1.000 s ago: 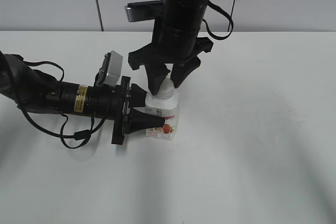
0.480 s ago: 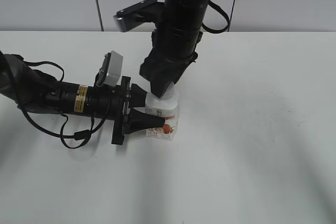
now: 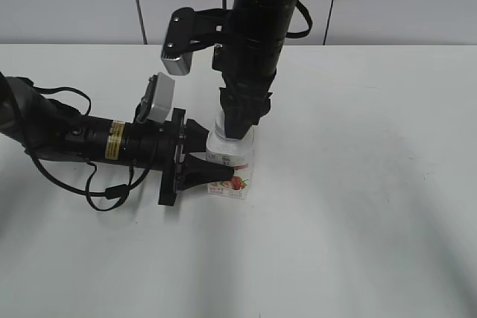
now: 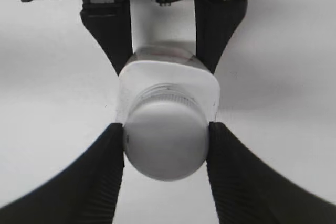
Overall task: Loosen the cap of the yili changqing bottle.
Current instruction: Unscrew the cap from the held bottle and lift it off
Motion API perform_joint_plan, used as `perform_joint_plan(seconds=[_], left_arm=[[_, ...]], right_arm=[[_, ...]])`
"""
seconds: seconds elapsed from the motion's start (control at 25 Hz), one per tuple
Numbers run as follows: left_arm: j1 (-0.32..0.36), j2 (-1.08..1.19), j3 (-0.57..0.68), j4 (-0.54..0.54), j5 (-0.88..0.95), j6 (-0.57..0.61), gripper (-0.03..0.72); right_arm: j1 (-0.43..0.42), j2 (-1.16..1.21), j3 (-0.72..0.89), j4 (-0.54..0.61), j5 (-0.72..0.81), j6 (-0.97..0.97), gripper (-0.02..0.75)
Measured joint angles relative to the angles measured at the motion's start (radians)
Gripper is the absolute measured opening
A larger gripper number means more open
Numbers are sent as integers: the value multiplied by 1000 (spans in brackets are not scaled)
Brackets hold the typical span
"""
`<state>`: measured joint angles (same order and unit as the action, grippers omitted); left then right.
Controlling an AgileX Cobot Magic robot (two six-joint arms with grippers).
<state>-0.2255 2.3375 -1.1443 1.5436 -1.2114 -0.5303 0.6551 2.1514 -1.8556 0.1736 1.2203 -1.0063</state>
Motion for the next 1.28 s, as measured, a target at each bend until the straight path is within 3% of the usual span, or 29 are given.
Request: perform_joint_plan(seconds=[0.76, 0.88, 1.28], left_arm=[[0, 0, 0, 0, -1, -1, 355], [0, 0, 0, 0, -1, -1, 355], [0, 0, 0, 0, -1, -1, 355]], right_arm=[[0, -44, -5, 19, 0, -42, 385], [3, -58, -5, 19, 0, 128, 385], [3, -92, -5, -54, 0, 1074, 385]])
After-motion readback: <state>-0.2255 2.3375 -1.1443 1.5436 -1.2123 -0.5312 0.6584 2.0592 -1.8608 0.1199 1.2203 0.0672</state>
